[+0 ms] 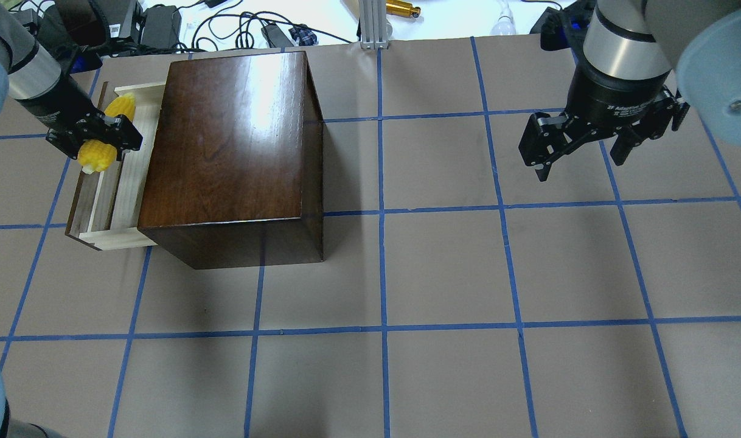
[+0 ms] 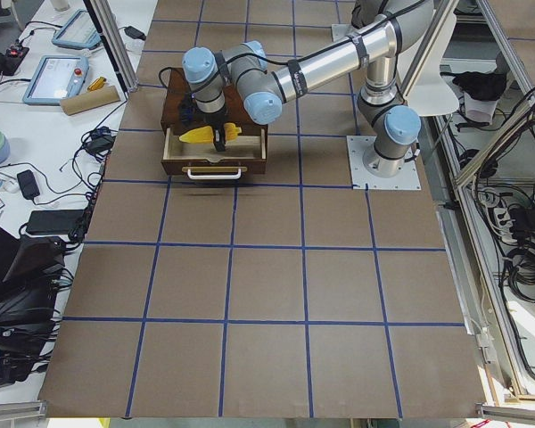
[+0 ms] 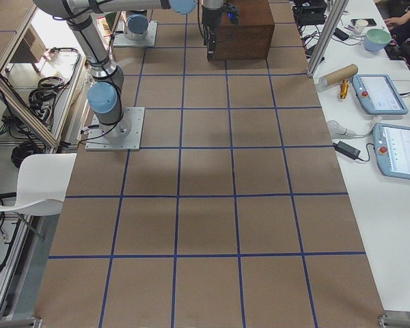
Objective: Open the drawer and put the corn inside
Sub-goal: 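Lower the corn into the drawer and open the left gripper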
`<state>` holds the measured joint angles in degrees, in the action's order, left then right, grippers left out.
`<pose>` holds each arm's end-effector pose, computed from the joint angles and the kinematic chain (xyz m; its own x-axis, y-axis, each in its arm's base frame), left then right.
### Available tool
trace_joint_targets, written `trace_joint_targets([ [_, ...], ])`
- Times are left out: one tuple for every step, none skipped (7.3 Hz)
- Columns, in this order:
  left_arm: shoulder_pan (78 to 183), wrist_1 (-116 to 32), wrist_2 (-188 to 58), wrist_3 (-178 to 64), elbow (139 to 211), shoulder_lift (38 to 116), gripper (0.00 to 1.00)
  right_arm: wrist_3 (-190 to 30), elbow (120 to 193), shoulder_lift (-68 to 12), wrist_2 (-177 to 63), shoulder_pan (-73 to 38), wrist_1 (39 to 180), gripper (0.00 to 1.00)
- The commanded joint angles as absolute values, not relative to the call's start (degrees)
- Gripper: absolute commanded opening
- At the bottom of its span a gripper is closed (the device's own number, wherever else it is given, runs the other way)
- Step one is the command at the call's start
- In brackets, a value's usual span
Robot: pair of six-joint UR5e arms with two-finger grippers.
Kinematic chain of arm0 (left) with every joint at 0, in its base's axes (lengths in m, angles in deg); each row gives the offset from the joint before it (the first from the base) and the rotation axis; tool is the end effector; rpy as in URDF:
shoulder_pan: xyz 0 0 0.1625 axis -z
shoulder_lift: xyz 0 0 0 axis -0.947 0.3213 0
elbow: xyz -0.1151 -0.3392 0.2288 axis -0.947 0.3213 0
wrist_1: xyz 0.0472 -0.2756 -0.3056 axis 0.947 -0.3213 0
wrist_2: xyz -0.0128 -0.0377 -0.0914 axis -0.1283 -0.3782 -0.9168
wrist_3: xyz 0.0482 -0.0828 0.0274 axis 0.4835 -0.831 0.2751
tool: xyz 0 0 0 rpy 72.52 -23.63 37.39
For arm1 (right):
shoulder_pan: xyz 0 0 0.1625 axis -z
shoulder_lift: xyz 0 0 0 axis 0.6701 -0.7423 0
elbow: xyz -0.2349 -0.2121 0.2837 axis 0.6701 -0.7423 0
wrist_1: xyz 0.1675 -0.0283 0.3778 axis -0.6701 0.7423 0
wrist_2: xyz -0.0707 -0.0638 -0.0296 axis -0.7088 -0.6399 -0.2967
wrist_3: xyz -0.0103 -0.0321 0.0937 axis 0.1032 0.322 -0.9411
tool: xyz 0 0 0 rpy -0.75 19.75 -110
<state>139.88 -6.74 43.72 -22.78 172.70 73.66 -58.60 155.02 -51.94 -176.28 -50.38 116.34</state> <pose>0.0847 -0.5949 0.3576 -0.9957 -0.0413 0.0832 -0.0335 0.9951 0.0933 0.1422 -0.4505 0.4980 -0.9861 -0.1337 0.0991 -0.1263 0.9889 0.0784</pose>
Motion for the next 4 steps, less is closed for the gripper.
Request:
trace_joint_targets([
  [139.81, -6.75, 43.74, -22.83, 172.53, 73.69, 1.0, -58.6, 155.03, -51.99, -176.29, -50.39, 116.34, 1.0],
  [139.81, -6.75, 43.74, -22.83, 172.44, 73.69, 1.0, -58.6, 155.03, -51.99, -176.2, -50.39, 116.34, 1.0],
  [139.81, -6.75, 43.74, -22.83, 172.35, 73.69, 1.0, -58.6, 155.03, -51.99, -176.28, -50.39, 116.34, 1.0],
  [139.81, -6.84, 43.82, -22.83, 172.18, 73.34, 1.0, -58.6, 155.03, -51.9, -176.2, -50.39, 116.34, 1.0],
])
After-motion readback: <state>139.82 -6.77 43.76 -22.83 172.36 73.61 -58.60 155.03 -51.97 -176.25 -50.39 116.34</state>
